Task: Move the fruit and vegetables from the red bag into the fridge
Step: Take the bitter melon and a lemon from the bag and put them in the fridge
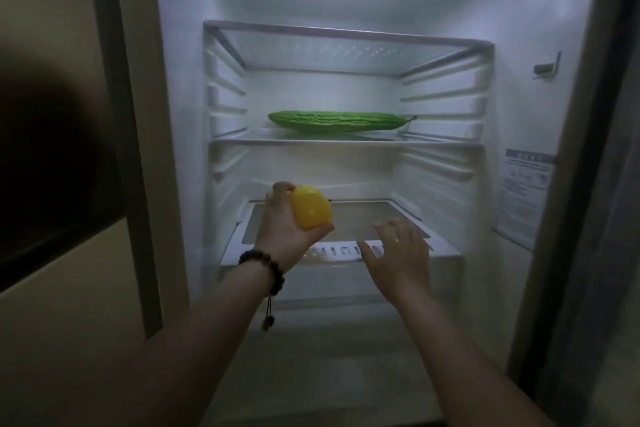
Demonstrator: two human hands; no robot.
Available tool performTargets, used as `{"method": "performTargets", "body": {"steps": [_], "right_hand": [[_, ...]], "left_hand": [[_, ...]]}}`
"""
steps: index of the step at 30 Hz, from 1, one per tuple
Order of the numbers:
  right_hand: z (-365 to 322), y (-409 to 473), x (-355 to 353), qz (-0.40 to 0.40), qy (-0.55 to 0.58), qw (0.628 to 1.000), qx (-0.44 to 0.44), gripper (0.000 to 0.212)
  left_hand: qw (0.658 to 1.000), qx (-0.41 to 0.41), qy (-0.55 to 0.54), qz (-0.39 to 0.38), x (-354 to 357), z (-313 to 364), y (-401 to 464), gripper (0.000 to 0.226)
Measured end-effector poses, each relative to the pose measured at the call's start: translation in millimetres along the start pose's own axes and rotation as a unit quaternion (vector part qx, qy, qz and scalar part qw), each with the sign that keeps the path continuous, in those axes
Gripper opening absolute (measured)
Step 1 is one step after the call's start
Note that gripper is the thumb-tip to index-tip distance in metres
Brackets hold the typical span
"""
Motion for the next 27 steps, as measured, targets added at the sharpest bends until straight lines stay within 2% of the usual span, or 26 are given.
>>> {"method": "performTargets", "body": {"steps": [3, 6, 9, 16, 19, 24, 27], "right_hand": [[17.1, 8.3, 13.0, 0.021, -0.045, 0.999, 0.018, 0.048], [30.5, 7.2, 19.4, 0.051, -0.049, 0.997, 0.036, 0.047], [31.5, 0.9, 21.8, 0.086, -0.043, 0.995, 0.03, 0.042], [35.8, 3.4, 30.1, 0.103, -0.036, 0.993, 0.046, 0.044], [35.0, 3.7, 30.3, 0.113, -0.048, 0.992, 0.042, 0.042], [33.8, 1.8, 27.2, 0.153, -0.044, 0.987, 0.027, 0.042], [33.1, 0.4, 26.7, 0.167, -0.044, 0.985, 0.019, 0.041]], "left_hand": [[0.998, -0.012, -0.036, -0.044, 38.7, -16.2, 29.2, 0.082], [0.988, -0.066, -0.082, -0.11, 88.5, -41.3, 65.9, 0.086], [0.981, -0.084, -0.06, -0.162, 136.1, -50.0, 108.0, 0.082], [0.959, -0.111, -0.065, -0.253, 231.7, -62.1, 177.6, 0.089], [0.954, -0.127, -0.071, -0.262, 256.5, -66.6, 190.0, 0.092], [0.962, -0.095, -0.056, -0.248, 276.2, -67.0, 191.9, 0.086], [0.957, -0.116, -0.037, -0.263, 283.4, -78.8, 181.8, 0.09]]}}
Point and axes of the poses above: each hand's wrist, its own y-axis towards the middle knuckle, its own x-axis out of the palm, z = x × y, the point moved 9 cm from there along y, towards the middle knuckle, and after that the axes turned 7 degrees about x, right-handed, at the moved point
